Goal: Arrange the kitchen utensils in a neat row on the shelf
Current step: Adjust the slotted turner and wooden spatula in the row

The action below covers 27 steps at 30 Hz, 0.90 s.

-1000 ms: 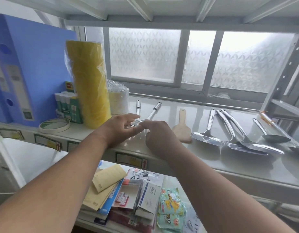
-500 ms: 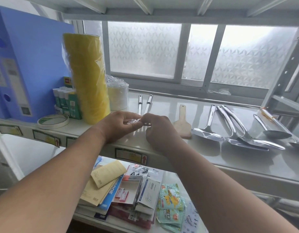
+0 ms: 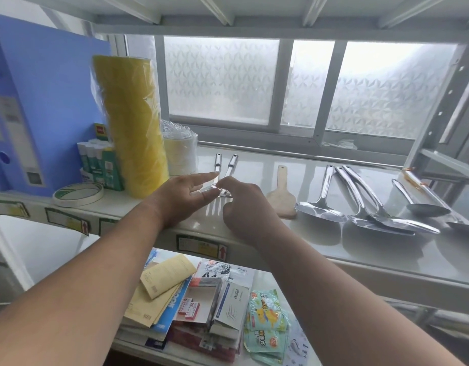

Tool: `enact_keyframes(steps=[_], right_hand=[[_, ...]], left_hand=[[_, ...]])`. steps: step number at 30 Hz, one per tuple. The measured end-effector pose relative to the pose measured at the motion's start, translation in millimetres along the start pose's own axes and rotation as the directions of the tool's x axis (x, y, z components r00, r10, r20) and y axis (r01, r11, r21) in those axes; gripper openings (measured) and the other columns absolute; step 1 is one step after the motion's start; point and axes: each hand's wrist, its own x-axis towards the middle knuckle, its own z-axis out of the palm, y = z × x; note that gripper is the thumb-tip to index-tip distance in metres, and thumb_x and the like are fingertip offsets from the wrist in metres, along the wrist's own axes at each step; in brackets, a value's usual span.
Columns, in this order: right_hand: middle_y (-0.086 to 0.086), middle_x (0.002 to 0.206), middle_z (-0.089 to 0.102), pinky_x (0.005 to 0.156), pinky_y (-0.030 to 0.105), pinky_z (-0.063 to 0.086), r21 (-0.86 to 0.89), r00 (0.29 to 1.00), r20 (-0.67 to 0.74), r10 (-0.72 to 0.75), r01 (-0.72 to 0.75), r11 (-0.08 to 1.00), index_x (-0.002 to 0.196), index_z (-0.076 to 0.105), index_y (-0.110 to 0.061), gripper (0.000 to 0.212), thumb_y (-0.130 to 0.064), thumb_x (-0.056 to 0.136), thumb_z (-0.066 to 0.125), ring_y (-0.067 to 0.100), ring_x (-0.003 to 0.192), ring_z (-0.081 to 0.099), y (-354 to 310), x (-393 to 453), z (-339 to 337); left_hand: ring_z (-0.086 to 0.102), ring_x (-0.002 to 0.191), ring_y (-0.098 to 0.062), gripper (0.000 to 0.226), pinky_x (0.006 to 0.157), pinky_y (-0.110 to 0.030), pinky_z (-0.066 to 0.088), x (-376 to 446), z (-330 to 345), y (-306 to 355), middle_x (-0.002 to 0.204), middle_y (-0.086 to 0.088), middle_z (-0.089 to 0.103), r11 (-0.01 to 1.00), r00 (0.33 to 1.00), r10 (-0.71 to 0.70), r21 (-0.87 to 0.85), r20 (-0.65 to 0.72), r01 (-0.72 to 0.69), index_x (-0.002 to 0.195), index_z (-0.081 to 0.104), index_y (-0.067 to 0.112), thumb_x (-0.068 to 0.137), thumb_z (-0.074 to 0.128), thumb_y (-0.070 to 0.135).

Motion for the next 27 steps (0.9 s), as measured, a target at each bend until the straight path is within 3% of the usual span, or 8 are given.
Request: enact_keyframes(steps=[9,13,15,17,20,22,24,27], right_hand=[[0.009,0.116,0.069,0.081,0.024,0.042,-0.016,1.0,-0.007,-0.003,0.003,1.0,0.129,0.061,-0.023,0.05,-0.005,0.084,0.052,0.027,0.107,0.061,0.1,-1.5,-0.4],[0.002,0.13,0.067,0.101,0.025,0.044,0.028,0.999,-0.025,-0.039,0.04,0.999,0.134,0.06,-0.022,0.055,-0.004,0.083,0.053,0.02,0.12,0.058,-5.6,-8.2,-6.7],[-0.002,0.134,0.064,0.104,0.016,0.037,0.064,0.996,-0.048,-0.07,0.073,0.995,0.136,0.059,-0.024,0.056,-0.005,0.084,0.055,0.015,0.121,0.057,-6.3,-17.2,-17.0],[-0.005,0.133,0.064,0.095,0.003,0.029,0.052,0.989,-0.114,-0.09,0.096,0.994,0.137,0.058,-0.026,0.056,-0.006,0.084,0.056,0.012,0.117,0.057,-2.1,-28.9,-33.8],[-0.003,0.128,0.066,0.093,-0.005,0.02,-0.009,0.956,-0.256,-0.142,0.144,0.99,0.133,0.061,-0.021,0.052,-0.004,0.084,0.058,0.008,0.115,0.053,15.9,-46.5,-70.3],[-0.002,0.126,0.067,0.1,0.003,0.026,-0.07,0.927,-0.341,-0.157,0.141,0.987,0.129,0.064,-0.019,0.05,-0.004,0.081,0.059,0.01,0.115,0.054,34.4,-57.5,-97.6],[0.0,0.123,0.068,0.105,0.021,0.039,-0.146,0.905,-0.398,-0.149,0.098,0.984,0.127,0.064,-0.018,0.05,-0.007,0.079,0.059,0.017,0.116,0.057,59.2,-67.6,-126.5],[0.007,0.118,0.071,0.1,0.04,0.048,-0.35,0.894,-0.439,-0.085,-0.084,0.933,0.124,0.064,-0.015,0.051,-0.011,0.074,0.058,0.029,0.112,0.061,103.9,-81.9,-174.8]], left_hand=[[0.059,0.134,-0.003,0.068,0.117,-0.038,0.047,-4.2,0.0,6.2,0.148,0.019,0.062,0.997,0.998,0.031,0.076,-0.059,-0.026,0.145,0.062,0.043,0.086,0.059,0.077],[0.053,0.138,0.0,0.066,0.121,-0.04,0.042,-6.6,-2.0,12.4,0.149,0.02,0.06,0.985,0.996,0.069,0.164,-0.057,-0.059,0.148,0.059,0.039,0.091,0.056,0.074],[0.051,0.142,-0.003,0.071,0.122,-0.038,0.039,-8.0,-3.4,16.6,0.153,0.015,0.058,0.972,0.994,0.091,0.221,-0.064,-0.075,0.152,0.056,0.035,0.093,0.052,0.074],[0.051,0.144,-0.008,0.072,0.12,-0.031,0.037,-8.9,-2.2,26.7,0.155,0.011,0.057,0.949,0.985,0.143,0.295,-0.097,-0.108,0.154,0.053,0.031,0.096,0.048,0.072],[0.053,0.142,-0.013,0.058,0.113,-0.027,0.037,-2.5,12.8,64.7,0.154,0.007,0.058,0.937,0.957,0.228,0.307,-0.178,-0.166,0.155,0.053,0.026,0.106,0.048,0.057],[0.055,0.14,-0.014,0.055,0.115,-0.03,0.039,7.5,34.2,98.9,0.155,0.005,0.057,0.94,0.946,0.27,0.262,-0.181,-0.218,0.155,0.053,0.027,0.107,0.051,0.053],[0.053,0.142,-0.012,0.056,0.12,-0.036,0.04,17.2,62.0,134.0,0.157,0.007,0.056,0.925,0.937,0.331,0.233,-0.108,-0.3,0.156,0.052,0.028,0.106,0.052,0.055],[0.049,0.145,-0.011,0.059,0.122,-0.032,0.037,30.2,107.7,178.9,0.159,0.008,0.052,0.868,0.906,0.422,0.272,0.036,-0.415,0.158,0.049,0.029,0.105,0.053,0.055]])
